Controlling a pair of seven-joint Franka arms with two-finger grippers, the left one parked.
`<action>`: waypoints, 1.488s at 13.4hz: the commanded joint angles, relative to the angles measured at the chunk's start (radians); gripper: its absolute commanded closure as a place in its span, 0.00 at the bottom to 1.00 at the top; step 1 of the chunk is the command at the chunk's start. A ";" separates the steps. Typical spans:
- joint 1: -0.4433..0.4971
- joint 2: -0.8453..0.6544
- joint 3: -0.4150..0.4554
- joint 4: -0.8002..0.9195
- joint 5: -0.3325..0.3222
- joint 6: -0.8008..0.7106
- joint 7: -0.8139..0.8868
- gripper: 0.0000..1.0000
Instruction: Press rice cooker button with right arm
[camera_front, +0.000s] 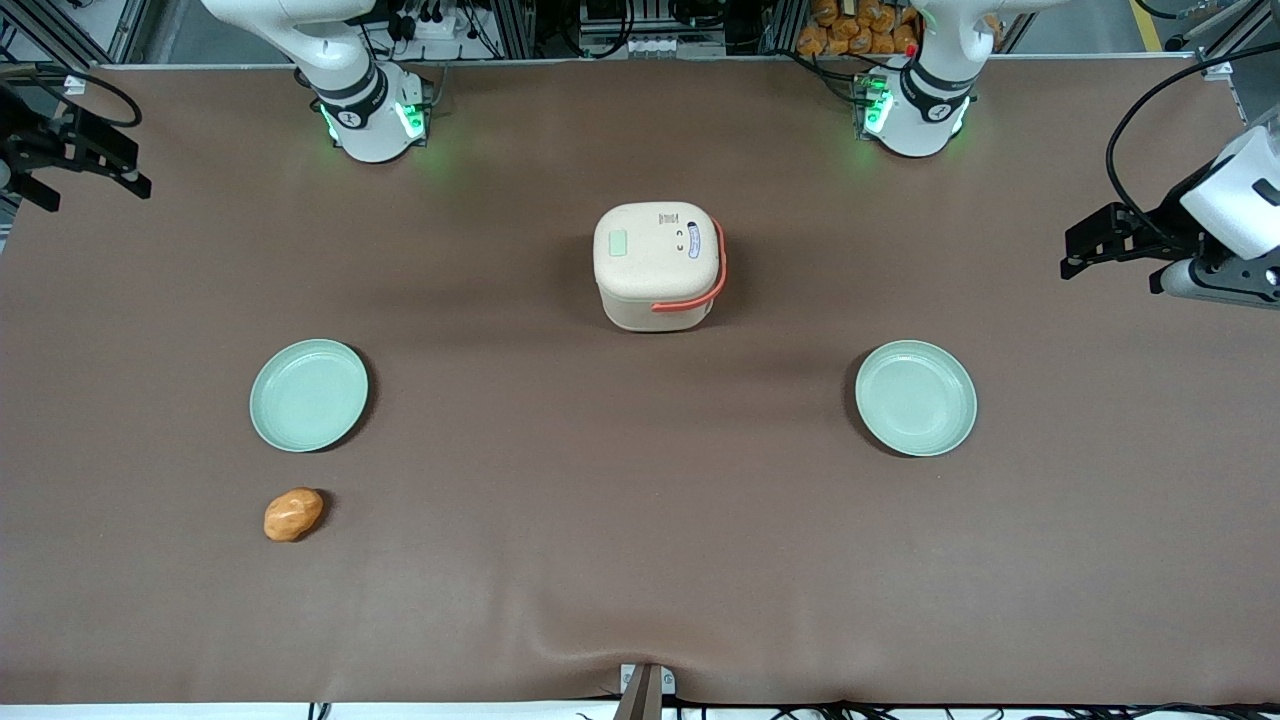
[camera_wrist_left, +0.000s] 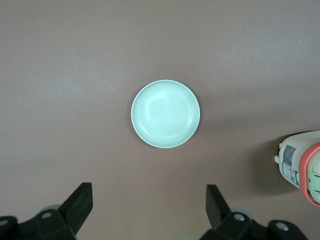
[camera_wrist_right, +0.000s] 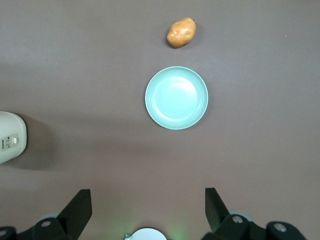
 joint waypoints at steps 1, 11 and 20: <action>0.014 -0.003 -0.008 0.017 -0.011 -0.028 0.005 0.00; 0.031 0.005 -0.005 0.007 -0.004 -0.013 0.003 0.00; 0.086 0.020 0.127 0.009 -0.001 0.006 0.184 1.00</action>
